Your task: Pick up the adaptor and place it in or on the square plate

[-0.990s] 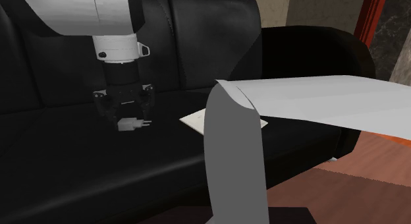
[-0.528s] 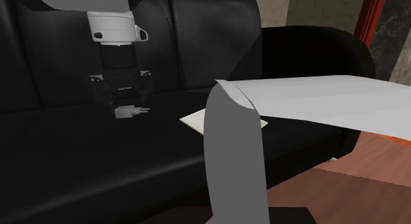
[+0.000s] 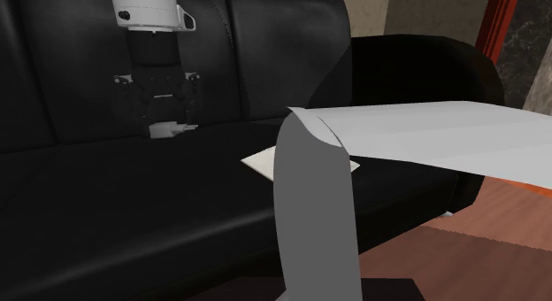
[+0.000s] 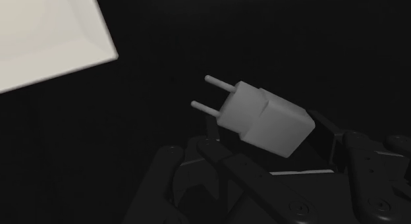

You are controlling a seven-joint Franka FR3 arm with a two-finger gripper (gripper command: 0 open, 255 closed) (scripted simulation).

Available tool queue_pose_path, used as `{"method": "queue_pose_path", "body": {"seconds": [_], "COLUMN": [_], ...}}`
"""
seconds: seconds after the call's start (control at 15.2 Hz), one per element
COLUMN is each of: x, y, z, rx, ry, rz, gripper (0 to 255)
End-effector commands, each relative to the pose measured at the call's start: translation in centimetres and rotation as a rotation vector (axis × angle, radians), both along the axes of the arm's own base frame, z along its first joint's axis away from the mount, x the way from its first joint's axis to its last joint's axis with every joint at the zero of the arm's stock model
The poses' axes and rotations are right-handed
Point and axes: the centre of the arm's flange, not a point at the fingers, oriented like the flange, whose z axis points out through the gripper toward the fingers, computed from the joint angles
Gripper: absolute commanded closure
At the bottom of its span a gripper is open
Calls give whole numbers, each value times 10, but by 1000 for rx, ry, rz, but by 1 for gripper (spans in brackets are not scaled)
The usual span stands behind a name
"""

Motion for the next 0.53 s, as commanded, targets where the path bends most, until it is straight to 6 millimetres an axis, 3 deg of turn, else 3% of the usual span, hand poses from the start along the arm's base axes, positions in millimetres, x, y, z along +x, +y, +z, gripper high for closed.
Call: {"method": "queue_pose_path", "body": {"seconds": [0.0, 0.46], "x": [-1, 15], "y": [0, -92], "z": [8, 11], "rx": [0, 0], "ry": [1, 1], "rz": [0, 0], "gripper": [255, 255]}}
